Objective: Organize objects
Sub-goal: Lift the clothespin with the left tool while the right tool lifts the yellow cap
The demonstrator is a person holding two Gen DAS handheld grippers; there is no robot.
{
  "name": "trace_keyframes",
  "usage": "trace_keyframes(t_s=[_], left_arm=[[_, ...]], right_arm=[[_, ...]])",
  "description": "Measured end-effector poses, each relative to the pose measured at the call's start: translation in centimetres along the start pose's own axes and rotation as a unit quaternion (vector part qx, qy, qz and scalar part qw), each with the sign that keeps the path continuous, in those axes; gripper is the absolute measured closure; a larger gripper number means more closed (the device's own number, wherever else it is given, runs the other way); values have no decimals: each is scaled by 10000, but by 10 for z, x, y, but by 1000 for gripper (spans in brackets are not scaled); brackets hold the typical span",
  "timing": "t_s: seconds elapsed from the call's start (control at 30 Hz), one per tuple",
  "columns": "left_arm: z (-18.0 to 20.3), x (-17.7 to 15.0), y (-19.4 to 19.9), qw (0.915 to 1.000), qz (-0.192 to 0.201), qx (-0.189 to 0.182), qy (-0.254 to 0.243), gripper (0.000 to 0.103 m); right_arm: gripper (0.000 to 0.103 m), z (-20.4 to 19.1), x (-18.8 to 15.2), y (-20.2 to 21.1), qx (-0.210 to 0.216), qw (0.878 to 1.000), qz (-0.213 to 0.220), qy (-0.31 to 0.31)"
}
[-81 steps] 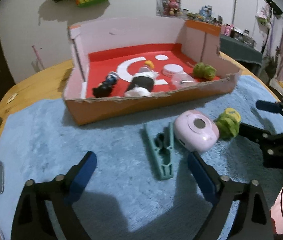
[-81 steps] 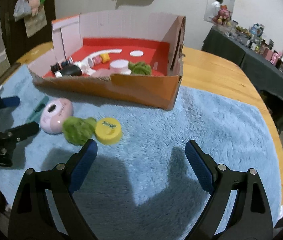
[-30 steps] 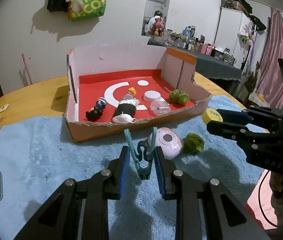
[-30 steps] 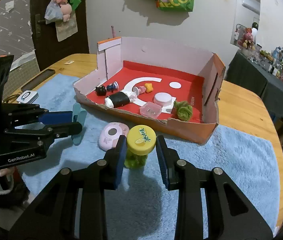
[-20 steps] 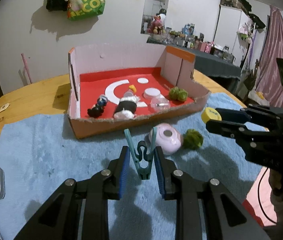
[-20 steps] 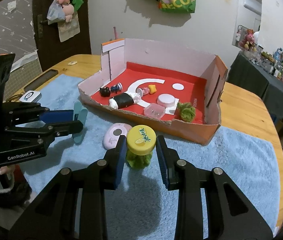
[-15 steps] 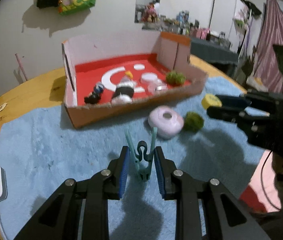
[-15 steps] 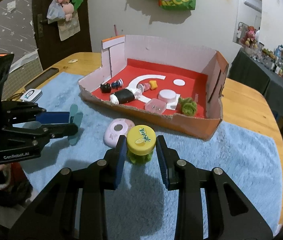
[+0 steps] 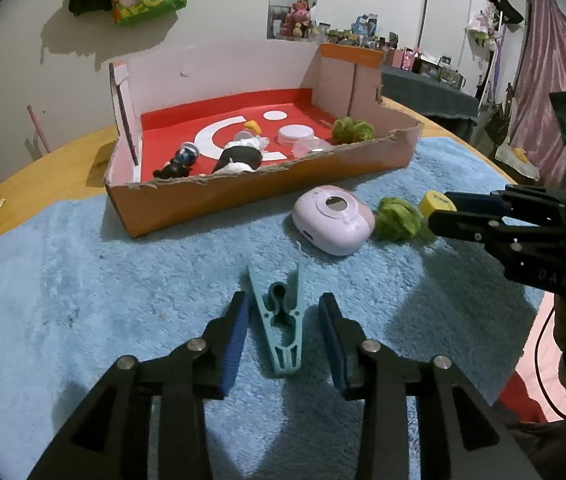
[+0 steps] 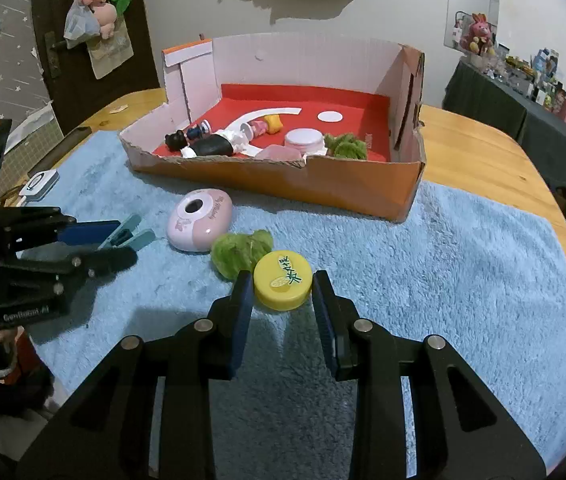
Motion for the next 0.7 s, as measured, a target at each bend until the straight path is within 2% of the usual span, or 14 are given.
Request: trace_keyframes(t_s=[0.1, 0.23, 0.33, 0.4, 0.43, 0.47, 0.5, 0.57, 0.63, 0.7], left_arm=[[-1, -1, 1, 9999, 120, -1, 100, 65], [-1, -3, 0, 9996, 248, 19, 107, 65], [-1, -4, 1, 9994, 327, 33, 116, 65], [-1, -5, 0, 9993, 356, 26, 133, 65], [-1, -5, 0, 9993, 362, 25, 133, 65], [-1, -5, 0, 9993, 361, 28, 134, 65], [-1, -5, 0, 9992, 364, 34, 137, 66], [-1, -6, 0, 9991, 397, 106, 117, 77], [-1, -7, 1, 9990, 418, 110, 103, 77], [-1, -8, 3, 9989, 434, 114, 143, 77]], right_arm=[[74, 1, -5, 1, -217, 9997, 108, 15], [74, 9, -17, -6, -223, 9995, -17, -232], [73, 10, -19, -5, -216, 9993, 70, -299], [66, 10, -19, -5, -234, 9992, 108, -293], [57, 9, -19, -5, -219, 9993, 123, -286], [54, 8, -19, -5, -197, 9993, 146, -284], [54, 6, -19, -6, -219, 9993, 160, -271], [54, 4, -19, -7, -285, 9992, 179, -194], [55, 4, -19, -7, -305, 9991, 230, -198], [64, 3, -19, -8, -362, 9987, 289, -192]])
Point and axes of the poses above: each gripper's, at about its wrist camera, not at the fingertips, and y roughly against the way its jaws point, z to its right, x to its top, the point moved 4 cm from there along -y, roughly the way its jaws point
